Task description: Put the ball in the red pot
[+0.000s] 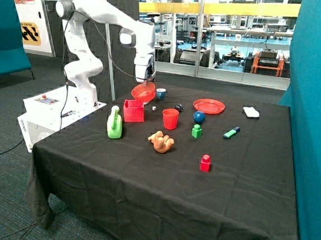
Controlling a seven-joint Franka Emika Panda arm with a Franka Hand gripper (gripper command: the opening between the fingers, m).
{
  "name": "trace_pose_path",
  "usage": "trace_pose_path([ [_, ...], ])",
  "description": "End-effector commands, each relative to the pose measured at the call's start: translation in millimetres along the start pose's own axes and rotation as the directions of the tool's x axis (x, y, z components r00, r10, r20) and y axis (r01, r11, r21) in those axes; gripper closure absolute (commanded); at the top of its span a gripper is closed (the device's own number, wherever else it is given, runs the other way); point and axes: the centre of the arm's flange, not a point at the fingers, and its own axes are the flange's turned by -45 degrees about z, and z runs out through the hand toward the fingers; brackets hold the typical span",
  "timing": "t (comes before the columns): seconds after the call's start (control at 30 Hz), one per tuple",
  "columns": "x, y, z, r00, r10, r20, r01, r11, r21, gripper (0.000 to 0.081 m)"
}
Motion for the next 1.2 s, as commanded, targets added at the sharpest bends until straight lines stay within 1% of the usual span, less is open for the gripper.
trace_pose_path([
  [0.0,7.1,23.4,5.3,0.999,0.049,0.0009,-0.049,0.999,-0.0025,0.0808],
  [0.03,6.8,25.3,7.1,0.998,0.061,0.0009,-0.061,0.998,-0.0026,0.0808],
  [0.13,5.8,30.8,11.2,0.998,0.067,0.0008,-0.067,0.998,-0.0026,0.0808],
  [0.2,6.4,34.2,14.9,0.998,0.06,0.0009,-0.06,0.998,-0.0026,0.0808],
  [0.4,13.3,49.8,25.5,0.998,0.07,0.0008,-0.07,0.998,-0.0026,0.0808],
  [0.5,17.7,60.2,33.6,0.994,0.106,0.0007,-0.106,0.994,-0.0026,0.0808],
  [0.73,24.4,77.9,52.1,0.989,0.145,0.0006,-0.145,0.989,-0.0026,0.0808],
  [0.97,27.6,87.5,59.2,0.987,0.163,0.0006,-0.163,0.987,-0.0026,0.0808],
  [1.17,25.0,92.7,65.2,0.984,0.179,0.0005,-0.179,0.984,-0.0026,0.0808],
])
